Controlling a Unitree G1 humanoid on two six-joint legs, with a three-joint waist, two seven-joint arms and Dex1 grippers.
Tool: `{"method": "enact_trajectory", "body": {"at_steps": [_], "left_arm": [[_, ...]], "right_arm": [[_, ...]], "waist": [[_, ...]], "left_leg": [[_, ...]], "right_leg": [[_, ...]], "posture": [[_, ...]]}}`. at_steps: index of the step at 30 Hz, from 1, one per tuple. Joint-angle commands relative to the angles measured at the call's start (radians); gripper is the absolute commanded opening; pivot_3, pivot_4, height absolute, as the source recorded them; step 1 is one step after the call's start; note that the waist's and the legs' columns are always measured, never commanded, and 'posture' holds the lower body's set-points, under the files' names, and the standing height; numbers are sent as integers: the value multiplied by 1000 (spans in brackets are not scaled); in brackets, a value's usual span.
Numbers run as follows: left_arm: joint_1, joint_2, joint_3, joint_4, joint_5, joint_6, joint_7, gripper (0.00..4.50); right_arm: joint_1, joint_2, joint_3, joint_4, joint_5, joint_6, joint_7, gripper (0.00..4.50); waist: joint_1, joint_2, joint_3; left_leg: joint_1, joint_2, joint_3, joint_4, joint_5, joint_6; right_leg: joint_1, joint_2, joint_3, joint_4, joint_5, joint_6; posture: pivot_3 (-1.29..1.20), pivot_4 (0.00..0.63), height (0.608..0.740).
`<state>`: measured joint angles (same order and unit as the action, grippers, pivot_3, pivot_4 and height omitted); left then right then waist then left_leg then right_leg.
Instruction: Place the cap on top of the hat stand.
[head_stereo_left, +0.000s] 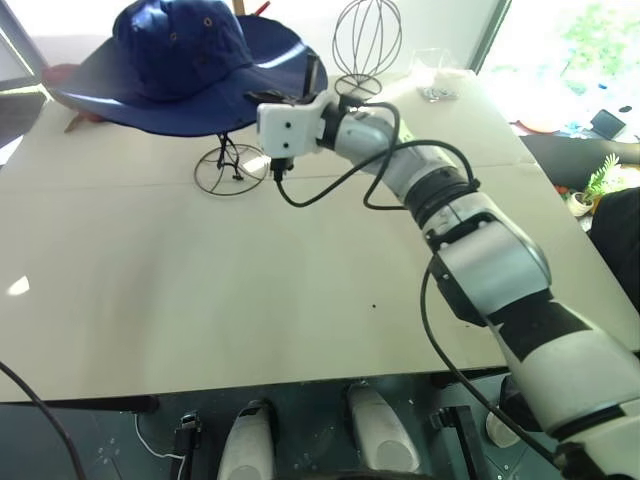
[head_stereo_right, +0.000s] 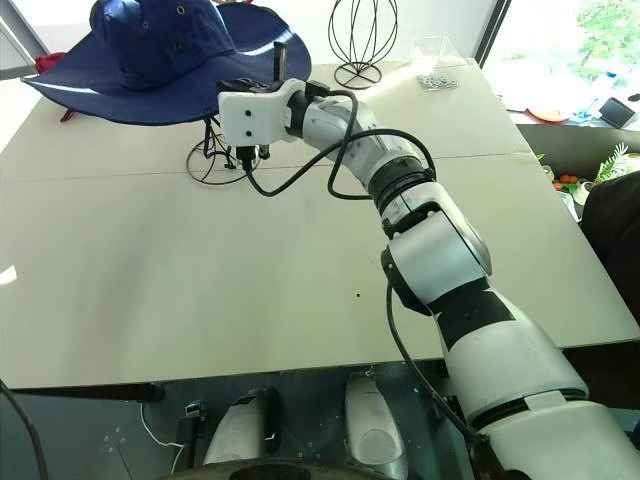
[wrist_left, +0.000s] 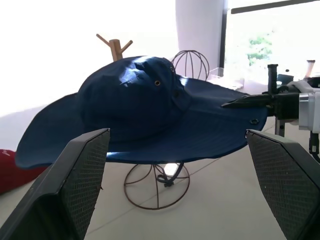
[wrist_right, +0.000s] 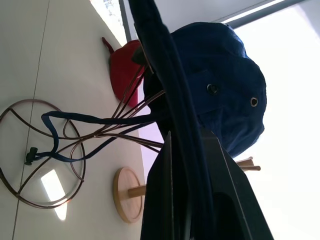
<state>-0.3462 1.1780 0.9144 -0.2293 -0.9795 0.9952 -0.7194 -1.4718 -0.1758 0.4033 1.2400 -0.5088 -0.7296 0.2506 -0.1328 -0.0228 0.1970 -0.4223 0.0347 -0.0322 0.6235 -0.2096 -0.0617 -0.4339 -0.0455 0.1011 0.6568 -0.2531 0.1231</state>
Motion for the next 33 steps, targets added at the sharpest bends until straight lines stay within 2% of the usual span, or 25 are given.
{"method": "enact_trajectory", "body": {"at_steps": [1,2,3,5,11,16,19,22,25,27,30,33], "left_arm": [[-16,30,16,-24,-17,17,23,4500],[-19,30,13,-32,-22,23,33,4500],[-22,29,9,-39,-26,28,42,4500],[-30,23,-7,-58,-37,36,65,4500],[-5,-5,-13,-107,-46,48,90,4500],[54,-10,9,-126,-27,42,67,4500],[115,-12,48,-107,11,20,19,4500],[161,-6,88,-65,49,-6,-30,4500],[222,7,131,-12,111,-44,-109,4500],[267,12,163,18,152,-69,-161,4500],[350,18,244,100,227,-114,-255,4500],[401,16,285,147,270,-157,-318,4500]], "right_arm": [[-7,-3,10,-41,-17,-6,-17,29],[-7,-7,14,-40,-21,-4,-8,29],[-8,-10,17,-40,-24,-3,-4,590],[-12,-15,16,-38,-23,2,9,1389],[-16,-36,10,-59,-13,-16,55,4442],[19,-94,0,-133,19,-49,162,4442],[80,-188,-53,-262,150,-64,350,4442],[156,-282,-109,-443,334,22,574,4442],[248,-401,-176,-671,542,260,805,4442],[282,-457,-217,-776,641,442,901,4442],[249,-575,-286,-767,743,759,1037,4442],[225,-657,-306,-721,782,937,1157,4442]], "waist": [[-1,0,0],[-1,0,0],[-1,0,0],[1,0,0],[2,0,0],[3,0,0],[7,0,0],[12,0,0],[12,0,0],[12,0,0],[9,1,1],[12,1,0]], "left_leg": [[0,0,0,0,0,0],[0,0,0,0,0,0],[0,0,0,0,0,0],[0,0,0,0,0,0],[0,0,0,1,0,0],[0,0,0,0,0,0],[0,0,0,1,0,0],[0,0,0,1,0,0],[1,0,-1,2,0,0],[2,0,-1,1,0,0],[4,0,0,1,0,0],[5,1,1,0,0,0]], "right_leg": [[0,0,0,0,0,0],[0,0,0,0,0,0],[0,0,0,0,0,0],[0,0,0,0,0,0],[1,0,0,0,0,0],[1,0,0,0,0,0],[2,0,0,-1,0,0],[3,-1,-1,-2,0,0],[5,-1,-1,-3,0,0],[5,-1,-1,-3,0,0],[5,0,-1,-3,0,0],[5,-1,-1,-3,-4,-6]], "posture": [[0,150,739],[0,150,739],[0,150,739],[0,150,739],[0,150,739],[0,150,739],[0,150,739],[0,150,739],[0,150,739],[0,150,739],[0,150,739],[0,150,739]]}}
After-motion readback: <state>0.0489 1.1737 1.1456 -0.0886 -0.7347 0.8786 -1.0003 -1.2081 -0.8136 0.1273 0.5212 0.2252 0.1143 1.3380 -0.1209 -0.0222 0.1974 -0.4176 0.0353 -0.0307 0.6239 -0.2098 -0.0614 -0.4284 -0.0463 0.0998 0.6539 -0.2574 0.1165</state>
